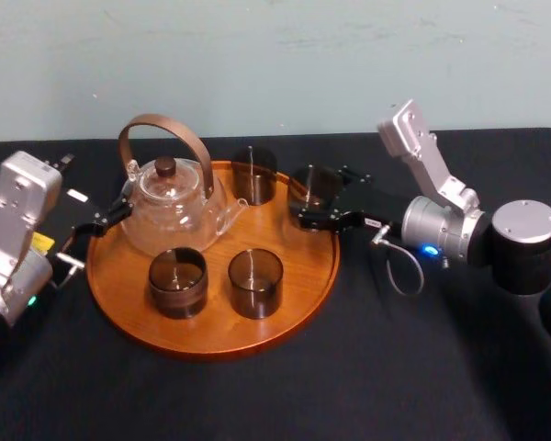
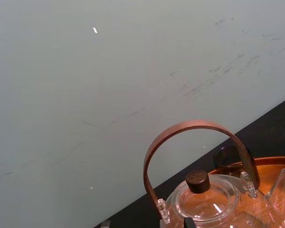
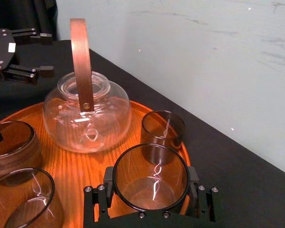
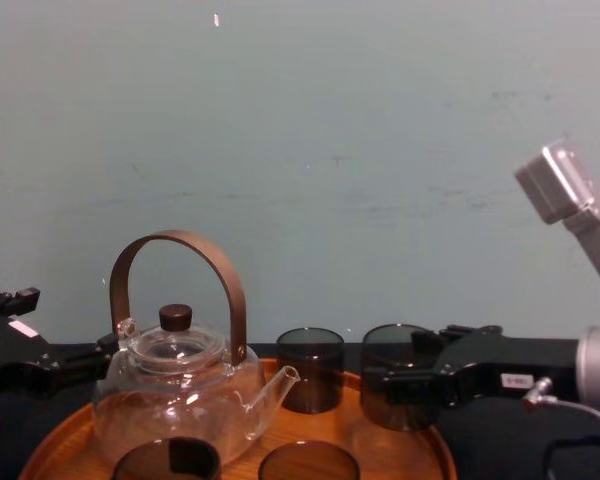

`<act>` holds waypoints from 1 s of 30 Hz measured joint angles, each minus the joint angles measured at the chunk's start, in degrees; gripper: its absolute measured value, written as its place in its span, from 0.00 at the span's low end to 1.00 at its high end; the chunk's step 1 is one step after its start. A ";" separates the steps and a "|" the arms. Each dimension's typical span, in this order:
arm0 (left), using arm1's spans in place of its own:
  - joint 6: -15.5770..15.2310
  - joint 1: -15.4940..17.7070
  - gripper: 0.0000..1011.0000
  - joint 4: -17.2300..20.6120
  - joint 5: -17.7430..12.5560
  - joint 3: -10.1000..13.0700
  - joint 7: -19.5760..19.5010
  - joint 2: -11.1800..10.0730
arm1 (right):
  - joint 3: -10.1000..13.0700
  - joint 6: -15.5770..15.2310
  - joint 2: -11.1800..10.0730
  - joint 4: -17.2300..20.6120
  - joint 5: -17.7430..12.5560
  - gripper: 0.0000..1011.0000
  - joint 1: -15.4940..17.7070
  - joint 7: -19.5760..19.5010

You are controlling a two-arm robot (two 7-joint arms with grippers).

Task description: Pick up the glass from the table and place it on the tray.

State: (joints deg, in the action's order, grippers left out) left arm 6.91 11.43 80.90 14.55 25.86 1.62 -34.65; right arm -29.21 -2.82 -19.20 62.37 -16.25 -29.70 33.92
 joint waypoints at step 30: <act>0.00 0.00 0.99 0.00 0.00 0.00 0.00 0.00 | -1.90 1.78 3.33 -6.76 0.71 0.89 -2.08 0.85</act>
State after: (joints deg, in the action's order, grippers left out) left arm 6.91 11.43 80.90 14.55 25.86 1.62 -34.65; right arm -31.11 -1.04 -15.86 55.61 -15.54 -31.78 34.77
